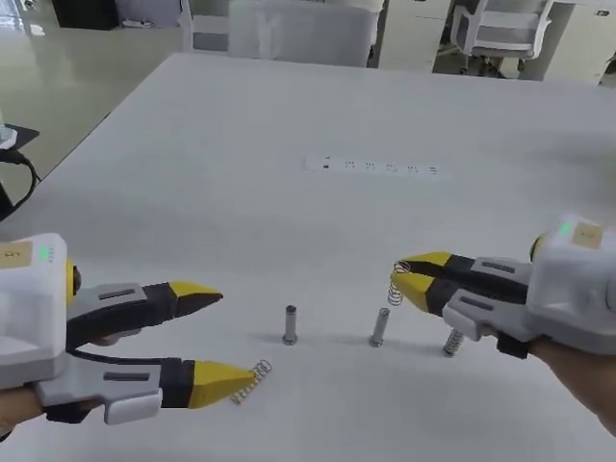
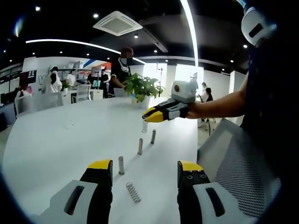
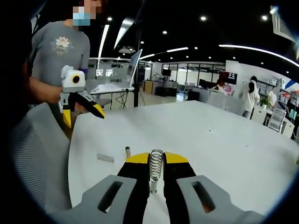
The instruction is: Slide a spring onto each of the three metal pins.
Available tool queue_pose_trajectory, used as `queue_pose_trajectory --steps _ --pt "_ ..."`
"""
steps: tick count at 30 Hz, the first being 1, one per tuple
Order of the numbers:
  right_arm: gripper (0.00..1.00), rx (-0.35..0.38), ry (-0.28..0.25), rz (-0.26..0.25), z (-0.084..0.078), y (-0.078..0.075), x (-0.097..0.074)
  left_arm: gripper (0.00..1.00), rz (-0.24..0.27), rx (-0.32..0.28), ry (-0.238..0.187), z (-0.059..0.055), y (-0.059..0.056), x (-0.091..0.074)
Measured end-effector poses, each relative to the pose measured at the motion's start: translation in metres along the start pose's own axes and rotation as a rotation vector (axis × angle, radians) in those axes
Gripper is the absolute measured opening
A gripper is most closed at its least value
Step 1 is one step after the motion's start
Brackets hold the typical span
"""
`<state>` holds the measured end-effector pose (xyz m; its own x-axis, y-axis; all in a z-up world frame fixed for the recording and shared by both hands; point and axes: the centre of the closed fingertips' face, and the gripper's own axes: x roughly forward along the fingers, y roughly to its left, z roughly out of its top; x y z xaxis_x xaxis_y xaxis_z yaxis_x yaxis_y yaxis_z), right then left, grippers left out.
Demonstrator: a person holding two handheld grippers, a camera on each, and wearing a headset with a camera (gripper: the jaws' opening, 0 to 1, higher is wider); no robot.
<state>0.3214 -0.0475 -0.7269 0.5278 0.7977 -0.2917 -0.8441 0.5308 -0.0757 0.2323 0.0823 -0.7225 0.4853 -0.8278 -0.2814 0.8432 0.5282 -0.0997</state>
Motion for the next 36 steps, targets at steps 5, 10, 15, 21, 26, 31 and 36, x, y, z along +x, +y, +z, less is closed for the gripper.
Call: queue_pose_trajectory --steps 5,10,15,21,26,31,36 --pt "0.07 0.056 -0.033 -0.008 -0.003 -0.005 0.003 0.51 0.001 -0.003 0.003 -0.001 0.001 0.000" --pt "0.07 0.066 -0.018 0.014 -0.008 0.000 0.007 0.51 0.003 -0.007 0.006 -0.002 0.001 0.000" --pt "0.07 0.059 -0.007 0.007 -0.013 0.000 0.009 0.50 0.003 -0.010 0.010 -0.004 0.001 0.000" --pt "0.07 0.052 0.006 0.005 -0.017 0.000 0.010 0.50 0.004 -0.012 0.011 -0.005 0.001 -0.001" --pt "0.07 0.065 0.017 0.005 -0.022 0.000 0.011 0.49 0.003 -0.012 0.013 -0.005 0.000 -0.001" --pt "0.07 0.058 0.024 0.005 -0.025 0.000 0.012 0.49 0.004 -0.014 0.014 -0.006 0.001 -0.002" --pt "0.07 0.064 0.027 0.009 -0.029 0.001 0.014 0.49 0.005 -0.013 0.014 -0.006 0.001 -0.002"
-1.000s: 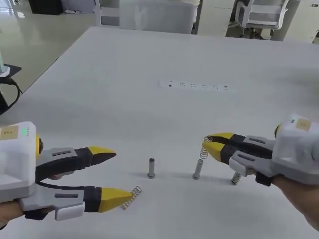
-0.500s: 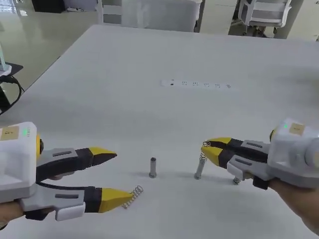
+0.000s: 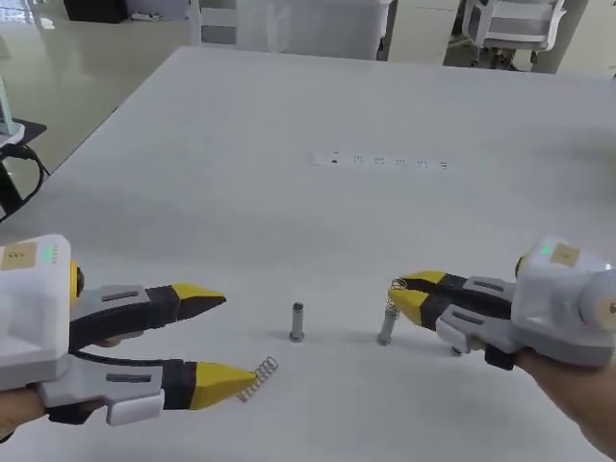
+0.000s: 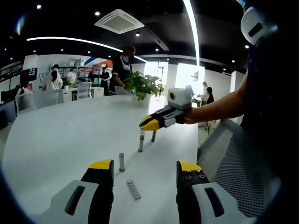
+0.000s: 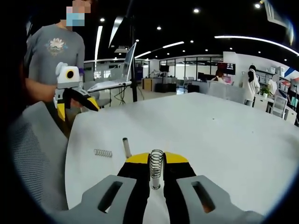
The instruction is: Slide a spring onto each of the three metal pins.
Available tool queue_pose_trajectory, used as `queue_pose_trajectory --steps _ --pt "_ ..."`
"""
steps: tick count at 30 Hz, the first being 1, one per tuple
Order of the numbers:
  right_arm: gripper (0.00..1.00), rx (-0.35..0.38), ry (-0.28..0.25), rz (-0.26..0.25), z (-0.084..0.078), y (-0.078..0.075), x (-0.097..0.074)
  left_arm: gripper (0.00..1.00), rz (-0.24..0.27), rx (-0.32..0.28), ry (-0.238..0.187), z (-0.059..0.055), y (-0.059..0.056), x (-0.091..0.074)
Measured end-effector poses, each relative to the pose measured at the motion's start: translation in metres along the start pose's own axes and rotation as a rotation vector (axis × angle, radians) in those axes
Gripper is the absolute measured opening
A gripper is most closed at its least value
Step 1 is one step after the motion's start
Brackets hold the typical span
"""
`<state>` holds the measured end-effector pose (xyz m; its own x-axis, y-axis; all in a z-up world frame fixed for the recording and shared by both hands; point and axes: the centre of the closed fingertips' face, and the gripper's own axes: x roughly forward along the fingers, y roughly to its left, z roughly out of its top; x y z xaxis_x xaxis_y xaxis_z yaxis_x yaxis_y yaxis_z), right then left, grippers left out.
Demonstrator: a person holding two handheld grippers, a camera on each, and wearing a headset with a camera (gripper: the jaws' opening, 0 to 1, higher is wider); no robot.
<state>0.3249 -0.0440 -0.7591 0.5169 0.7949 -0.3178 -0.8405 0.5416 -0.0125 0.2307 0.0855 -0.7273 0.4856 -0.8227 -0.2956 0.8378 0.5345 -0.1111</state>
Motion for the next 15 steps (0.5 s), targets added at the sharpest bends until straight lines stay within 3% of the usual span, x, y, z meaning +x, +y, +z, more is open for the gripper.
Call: queue_pose_trajectory --steps 15 --pt "0.07 -0.002 0.047 0.013 -0.023 0.003 0.006 0.48 -0.001 0.001 -0.001 0.001 0.001 0.002"
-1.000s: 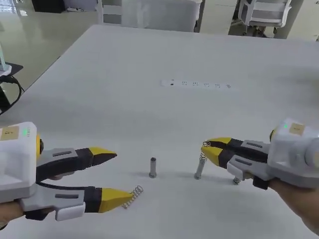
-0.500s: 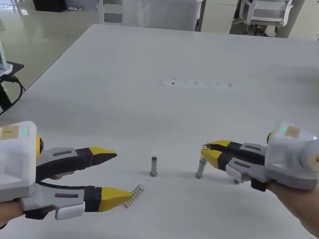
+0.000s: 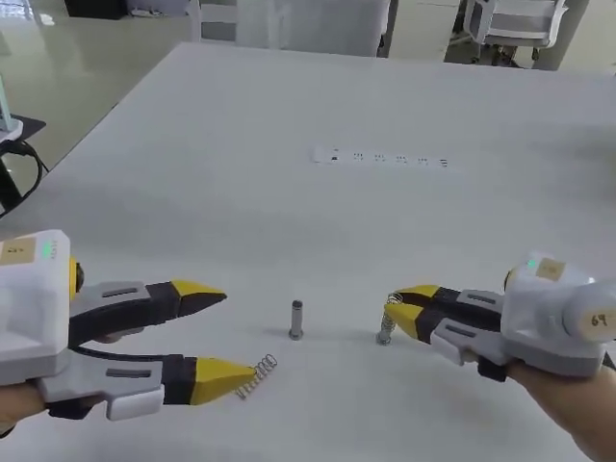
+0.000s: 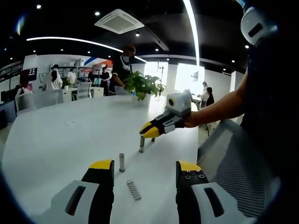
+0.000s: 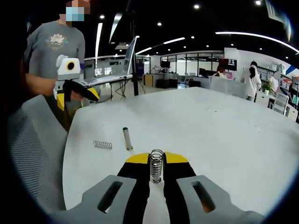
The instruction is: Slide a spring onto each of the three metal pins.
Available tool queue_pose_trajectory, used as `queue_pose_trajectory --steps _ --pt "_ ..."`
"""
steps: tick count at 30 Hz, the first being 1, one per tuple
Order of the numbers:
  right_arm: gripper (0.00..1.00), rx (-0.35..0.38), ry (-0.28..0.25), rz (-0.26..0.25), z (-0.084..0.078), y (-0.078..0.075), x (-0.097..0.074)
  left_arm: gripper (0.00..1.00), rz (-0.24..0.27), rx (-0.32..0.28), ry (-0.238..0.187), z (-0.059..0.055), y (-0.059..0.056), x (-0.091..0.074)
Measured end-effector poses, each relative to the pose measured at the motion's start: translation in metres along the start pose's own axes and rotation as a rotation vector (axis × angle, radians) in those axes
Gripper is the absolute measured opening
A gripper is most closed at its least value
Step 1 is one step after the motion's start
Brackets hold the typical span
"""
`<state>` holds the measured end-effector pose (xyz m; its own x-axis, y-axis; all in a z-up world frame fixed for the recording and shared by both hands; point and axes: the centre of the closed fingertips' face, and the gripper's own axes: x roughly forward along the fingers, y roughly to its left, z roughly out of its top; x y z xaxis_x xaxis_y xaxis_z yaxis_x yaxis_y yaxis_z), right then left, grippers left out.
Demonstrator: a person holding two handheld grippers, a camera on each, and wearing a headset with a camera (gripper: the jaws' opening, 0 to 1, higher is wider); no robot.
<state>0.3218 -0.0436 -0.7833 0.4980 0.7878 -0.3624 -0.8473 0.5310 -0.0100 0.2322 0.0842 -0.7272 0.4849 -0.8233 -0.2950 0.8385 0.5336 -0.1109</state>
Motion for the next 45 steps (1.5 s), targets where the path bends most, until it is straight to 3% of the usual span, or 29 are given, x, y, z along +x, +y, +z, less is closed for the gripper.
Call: queue_pose_trajectory --steps 29,34,40,45 --pt "0.11 -0.058 0.143 0.026 -0.028 0.008 0.003 0.48 0.002 0.000 -0.004 0.001 -0.002 -0.001" --pt "0.11 -0.044 0.150 0.014 -0.024 0.007 0.000 0.48 0.005 0.000 -0.005 0.001 -0.001 -0.002" --pt "0.20 -0.025 0.184 -0.014 -0.024 0.004 -0.007 0.48 0.008 -0.001 -0.009 0.000 -0.001 -0.004" --pt "0.18 -0.035 0.205 -0.030 -0.019 0.006 -0.016 0.48 0.006 0.000 -0.008 -0.001 -0.001 -0.004"
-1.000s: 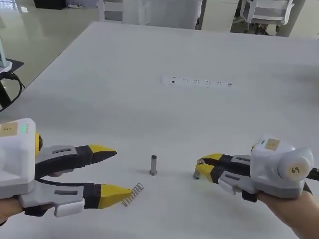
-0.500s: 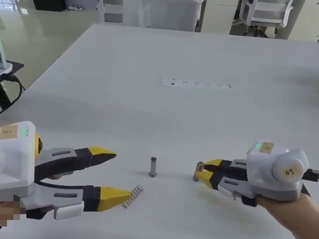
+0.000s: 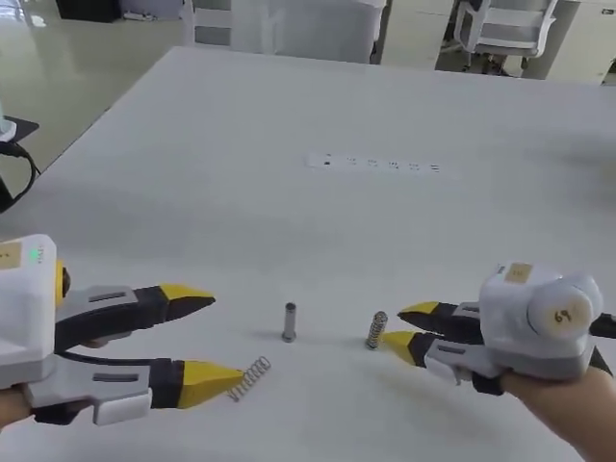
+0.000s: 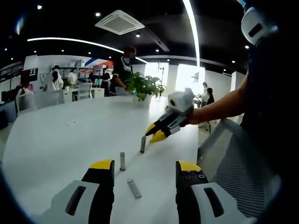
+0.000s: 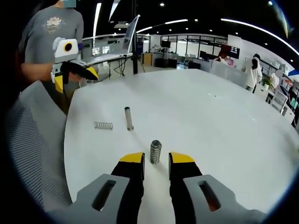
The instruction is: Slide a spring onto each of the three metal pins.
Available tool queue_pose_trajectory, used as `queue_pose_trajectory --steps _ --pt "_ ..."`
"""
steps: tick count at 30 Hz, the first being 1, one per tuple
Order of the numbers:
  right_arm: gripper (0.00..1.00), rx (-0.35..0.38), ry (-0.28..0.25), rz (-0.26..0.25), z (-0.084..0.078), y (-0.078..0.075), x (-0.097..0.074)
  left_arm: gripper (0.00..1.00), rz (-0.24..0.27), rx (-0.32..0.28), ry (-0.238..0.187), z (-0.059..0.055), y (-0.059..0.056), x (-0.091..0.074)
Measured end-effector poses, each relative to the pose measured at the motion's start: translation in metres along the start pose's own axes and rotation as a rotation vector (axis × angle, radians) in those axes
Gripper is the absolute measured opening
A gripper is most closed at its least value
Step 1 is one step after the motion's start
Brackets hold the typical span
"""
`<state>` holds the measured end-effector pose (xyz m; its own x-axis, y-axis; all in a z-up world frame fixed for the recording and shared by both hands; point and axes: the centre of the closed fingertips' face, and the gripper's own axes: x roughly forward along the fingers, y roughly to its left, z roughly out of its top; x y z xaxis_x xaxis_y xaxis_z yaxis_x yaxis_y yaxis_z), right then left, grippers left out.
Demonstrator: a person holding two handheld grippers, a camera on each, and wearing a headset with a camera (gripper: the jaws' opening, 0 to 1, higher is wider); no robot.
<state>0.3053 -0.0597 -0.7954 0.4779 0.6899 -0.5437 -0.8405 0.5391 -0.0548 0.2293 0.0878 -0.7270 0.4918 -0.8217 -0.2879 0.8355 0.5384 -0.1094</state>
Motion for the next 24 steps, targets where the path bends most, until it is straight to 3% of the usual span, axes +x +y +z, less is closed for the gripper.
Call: queue_pose_trajectory --steps 7,14,19,24 --pt "0.18 0.000 0.017 0.004 0.003 0.009 -0.015 0.48 -0.003 0.001 -0.002 -0.003 0.000 -0.001" --pt "0.17 -0.042 0.027 0.048 0.012 0.031 -0.025 0.48 0.002 0.001 -0.005 -0.005 0.002 -0.004" --pt "0.17 -0.084 0.018 0.119 0.026 0.056 -0.027 0.48 0.007 0.002 -0.007 -0.004 0.002 -0.007" --pt "0.16 -0.190 0.026 0.223 0.042 0.083 -0.022 0.48 0.015 -0.003 -0.008 -0.007 0.002 -0.012"
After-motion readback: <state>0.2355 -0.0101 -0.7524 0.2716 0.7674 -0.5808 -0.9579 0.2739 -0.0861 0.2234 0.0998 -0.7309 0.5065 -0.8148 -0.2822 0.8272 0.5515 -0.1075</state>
